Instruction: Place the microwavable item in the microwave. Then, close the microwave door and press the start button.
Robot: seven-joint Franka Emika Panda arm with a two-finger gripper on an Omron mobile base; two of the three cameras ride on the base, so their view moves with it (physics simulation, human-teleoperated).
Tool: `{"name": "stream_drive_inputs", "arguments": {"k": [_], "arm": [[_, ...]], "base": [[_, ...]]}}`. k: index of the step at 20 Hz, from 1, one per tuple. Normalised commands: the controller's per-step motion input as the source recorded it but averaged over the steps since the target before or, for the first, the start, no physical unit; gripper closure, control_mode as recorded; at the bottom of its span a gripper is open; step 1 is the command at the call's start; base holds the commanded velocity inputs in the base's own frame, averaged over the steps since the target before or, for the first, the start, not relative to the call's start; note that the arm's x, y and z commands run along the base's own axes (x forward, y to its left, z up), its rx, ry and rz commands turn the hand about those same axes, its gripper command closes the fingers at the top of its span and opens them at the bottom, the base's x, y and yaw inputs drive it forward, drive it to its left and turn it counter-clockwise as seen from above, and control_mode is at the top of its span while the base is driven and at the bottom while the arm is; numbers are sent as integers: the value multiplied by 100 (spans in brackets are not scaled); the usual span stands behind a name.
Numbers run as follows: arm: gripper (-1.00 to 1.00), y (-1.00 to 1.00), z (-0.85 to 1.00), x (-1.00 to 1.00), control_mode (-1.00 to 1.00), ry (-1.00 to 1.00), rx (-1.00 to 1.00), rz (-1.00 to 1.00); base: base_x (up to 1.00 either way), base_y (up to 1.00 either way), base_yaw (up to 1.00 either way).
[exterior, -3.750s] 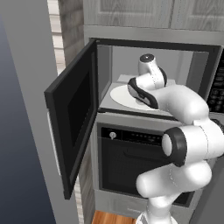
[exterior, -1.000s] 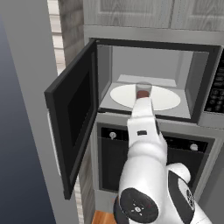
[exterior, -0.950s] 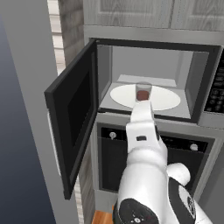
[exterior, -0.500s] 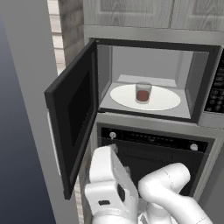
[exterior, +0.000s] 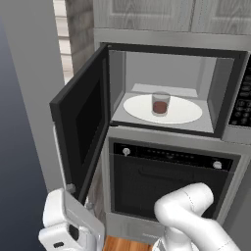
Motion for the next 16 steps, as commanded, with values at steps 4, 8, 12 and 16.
{"name": "stream_drive_inputs", "arguments": {"k": [4,8,12,16], "arm": [[-100,100,-52,89,-100,11,0,0],[-100,72,-33,51,-100,12,0,-12],[-100,0,-9,11,-100,14,0,-30],[-100,-64,0,-33,-100,13,7,-40]], "base": [[0,0,0],[0,0,0],[0,0,0],[0,0,0]]}}
